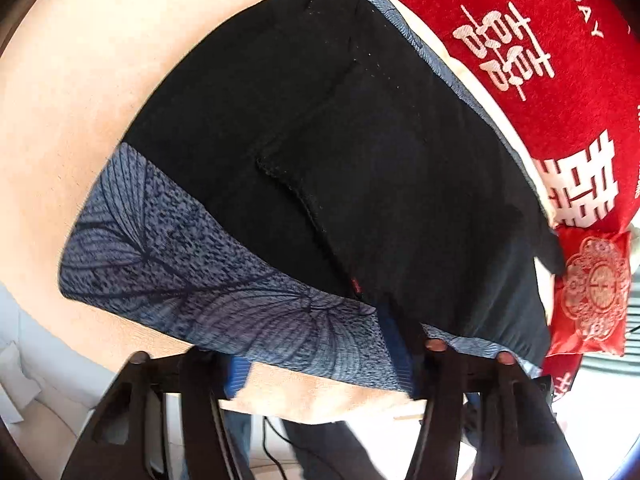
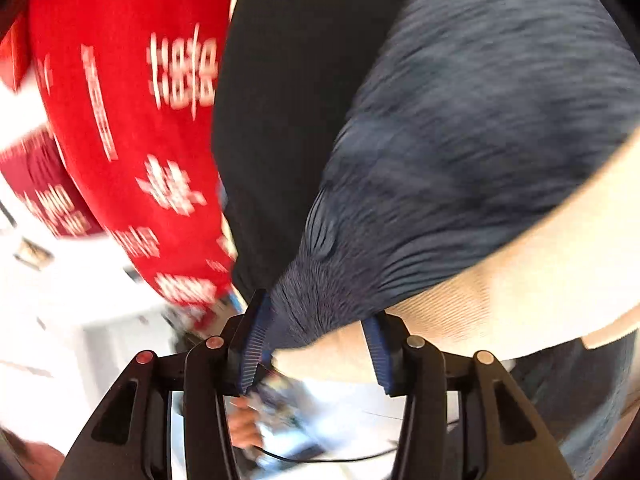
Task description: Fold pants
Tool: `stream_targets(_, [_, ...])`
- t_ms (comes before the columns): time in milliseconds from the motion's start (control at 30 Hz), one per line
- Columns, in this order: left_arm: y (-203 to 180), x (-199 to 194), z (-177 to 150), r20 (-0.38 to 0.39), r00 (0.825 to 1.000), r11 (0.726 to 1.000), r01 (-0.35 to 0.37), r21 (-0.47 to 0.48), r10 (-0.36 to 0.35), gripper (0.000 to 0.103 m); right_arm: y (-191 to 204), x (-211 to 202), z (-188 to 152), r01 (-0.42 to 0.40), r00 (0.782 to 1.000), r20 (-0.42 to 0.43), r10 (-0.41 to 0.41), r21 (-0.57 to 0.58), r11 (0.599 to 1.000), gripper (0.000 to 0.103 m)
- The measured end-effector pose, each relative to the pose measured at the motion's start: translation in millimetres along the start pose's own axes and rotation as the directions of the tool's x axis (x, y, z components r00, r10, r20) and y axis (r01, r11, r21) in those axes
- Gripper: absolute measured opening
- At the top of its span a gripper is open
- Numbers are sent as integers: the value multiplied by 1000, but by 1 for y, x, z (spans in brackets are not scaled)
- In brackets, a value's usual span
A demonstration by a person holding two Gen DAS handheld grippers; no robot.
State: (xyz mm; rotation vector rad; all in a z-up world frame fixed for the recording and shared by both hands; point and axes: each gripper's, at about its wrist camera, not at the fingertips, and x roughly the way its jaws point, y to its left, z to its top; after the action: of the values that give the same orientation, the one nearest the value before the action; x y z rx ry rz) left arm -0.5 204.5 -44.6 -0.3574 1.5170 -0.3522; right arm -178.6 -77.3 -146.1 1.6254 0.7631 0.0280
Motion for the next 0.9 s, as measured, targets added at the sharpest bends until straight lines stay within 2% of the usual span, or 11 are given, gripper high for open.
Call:
stream_targets(67, [-5, 5, 8, -7, 1000, 1000, -16, -6, 16, 33, -14, -8, 3, -88, 994, 70, 80, 114, 990, 12])
stream_targets(100, [-1, 3, 9, -14, 1000, 1000, -10, -24, 10, 29, -15, -11, 5, -91, 992, 97, 77, 144, 985, 7])
stream_targets(133, [3, 0, 9, -17, 1000, 999, 1, -40, -2, 25, -12, -13, 5, -75, 993, 106, 60, 143, 987, 7])
stream_targets(200, [3, -11, 12, -4, 1000, 998, 18, -60, -18, 25, 15, -16, 5, 3, 996, 88, -8, 58, 998, 6])
stream_targets(333, [-24, -35, 21, 23, 1000, 1000, -9, -12, 10, 25, 88, -24, 18, 100, 995, 17, -98, -150, 984, 6])
stream_targets(500, [-66, -62, 53, 79, 997, 1000, -22, 10, 21, 25, 168, -14, 61, 156, 976, -95, -194, -312, 937, 8])
stream_targets(633, [-100, -74, 99, 171, 985, 998, -44, 40, 37, 26, 212, 11, 114, 168, 955, -168, -245, -376, 911, 11])
stream_targets(700, [-118, -67, 132, 228, 971, 993, -91, 70, 73, 40, 225, 27, 143, 175, 943, -195, -269, -398, 901, 11])
stream_targets(733, [-126, -62, 147, 267, 958, 989, -129, 73, 105, 53, 233, 39, 164, 184, 937, -202, -284, -407, 895, 11])
stream_targets(800, [-132, -45, 175, 304, 944, 984, -159, 81, 127, 55, 236, 59, 196, 202, 926, -214, -312, -418, 886, 11])
stream_targets(900, [-131, -4, 216, 298, 937, 977, -207, 44, 185, 55, 236, 110, 246, 244, 889, -245, -386, -460, 854, 12])
